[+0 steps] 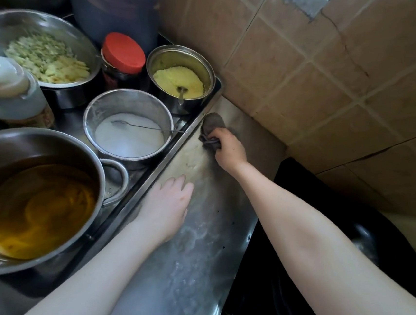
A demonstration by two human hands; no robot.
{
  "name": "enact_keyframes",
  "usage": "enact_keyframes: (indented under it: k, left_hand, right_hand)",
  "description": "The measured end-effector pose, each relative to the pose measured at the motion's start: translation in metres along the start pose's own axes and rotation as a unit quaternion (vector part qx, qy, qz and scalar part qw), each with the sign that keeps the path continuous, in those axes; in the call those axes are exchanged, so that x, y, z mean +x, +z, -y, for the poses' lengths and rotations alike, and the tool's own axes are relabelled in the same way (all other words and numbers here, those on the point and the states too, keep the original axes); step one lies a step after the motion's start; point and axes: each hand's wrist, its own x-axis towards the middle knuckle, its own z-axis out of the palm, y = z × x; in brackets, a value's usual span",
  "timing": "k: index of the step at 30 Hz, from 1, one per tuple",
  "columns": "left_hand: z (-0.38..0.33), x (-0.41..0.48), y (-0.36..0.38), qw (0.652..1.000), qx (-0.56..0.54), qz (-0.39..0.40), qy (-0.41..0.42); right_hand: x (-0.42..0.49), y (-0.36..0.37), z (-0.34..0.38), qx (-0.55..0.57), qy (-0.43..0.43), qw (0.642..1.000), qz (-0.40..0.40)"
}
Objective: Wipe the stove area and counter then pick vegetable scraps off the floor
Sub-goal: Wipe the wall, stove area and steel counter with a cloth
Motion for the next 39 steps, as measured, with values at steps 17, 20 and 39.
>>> enact_keyframes:
  k: [17,20,39]
  left_hand:
    - [0.016,-0.094,0.008,0.997,-0.031,0.072,-0.012]
    - [0.017,-0.108,0.009,0.997,-0.028,0.076,-0.018]
    - [0.025,-0.188,0.012,0.997,-0.033,0.068,-0.030]
  right_hand:
    - [-0.102,0.020,0.008,0.016,0.213,0.974,-0.079]
    - [-0.113,0.029,0.039,0.010,0.169,0.984,-0.060]
    - [-0.215,0.067,0.100,0.214,0.063,0.973,-0.058]
